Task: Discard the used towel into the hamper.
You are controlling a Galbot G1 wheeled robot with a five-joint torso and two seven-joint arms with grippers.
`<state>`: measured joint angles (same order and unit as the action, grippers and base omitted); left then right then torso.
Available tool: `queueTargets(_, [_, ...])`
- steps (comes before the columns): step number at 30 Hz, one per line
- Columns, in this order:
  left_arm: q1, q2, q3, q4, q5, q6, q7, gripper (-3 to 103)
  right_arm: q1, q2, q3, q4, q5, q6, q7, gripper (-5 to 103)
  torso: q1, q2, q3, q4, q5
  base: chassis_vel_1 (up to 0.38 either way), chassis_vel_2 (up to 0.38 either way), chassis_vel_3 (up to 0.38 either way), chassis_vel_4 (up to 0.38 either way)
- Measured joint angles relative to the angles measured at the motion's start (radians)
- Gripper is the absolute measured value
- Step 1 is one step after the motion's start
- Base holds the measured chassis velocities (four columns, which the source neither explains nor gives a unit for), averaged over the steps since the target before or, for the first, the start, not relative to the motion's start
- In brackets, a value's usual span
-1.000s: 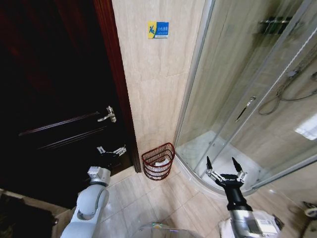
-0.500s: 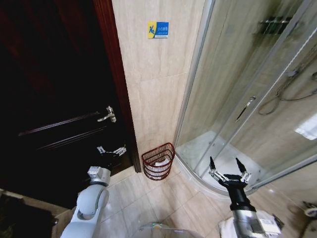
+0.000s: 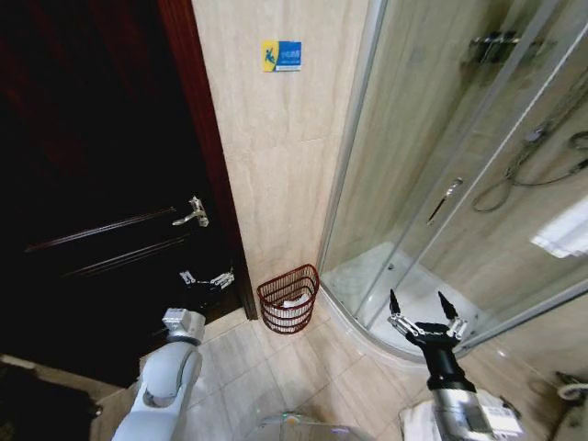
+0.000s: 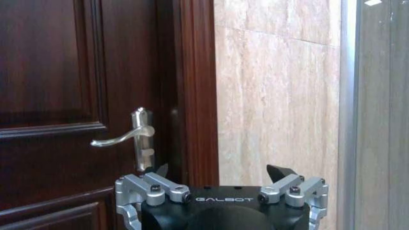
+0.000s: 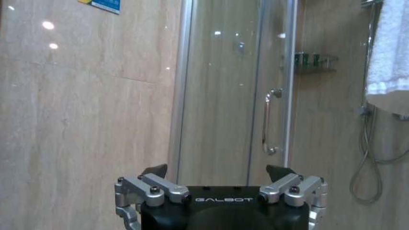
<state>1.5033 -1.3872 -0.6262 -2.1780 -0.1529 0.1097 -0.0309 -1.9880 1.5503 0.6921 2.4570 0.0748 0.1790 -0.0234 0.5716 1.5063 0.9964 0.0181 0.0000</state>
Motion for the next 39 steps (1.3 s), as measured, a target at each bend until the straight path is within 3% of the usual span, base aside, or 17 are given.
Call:
queueTargets(25, [0.0,0.0,0.0,0.0,0.0,0.0,0.0,100,-0.003,-0.006,0.006,0.006,0.0,0.002,0.0,100,0.0,0.0,0.0,0.0,0.0,-0.045,-0.046,0.036,0.049])
queueTargets(39, [0.0,0.0,0.0,0.0,0.0,0.0,0.0,100,-0.002,-0.004,0.005,0.002,-0.005,0.01,0.001,100,0.0,0.0,0.0,0.0001,0.0001,0.034,-0.143,-0.033,0.158])
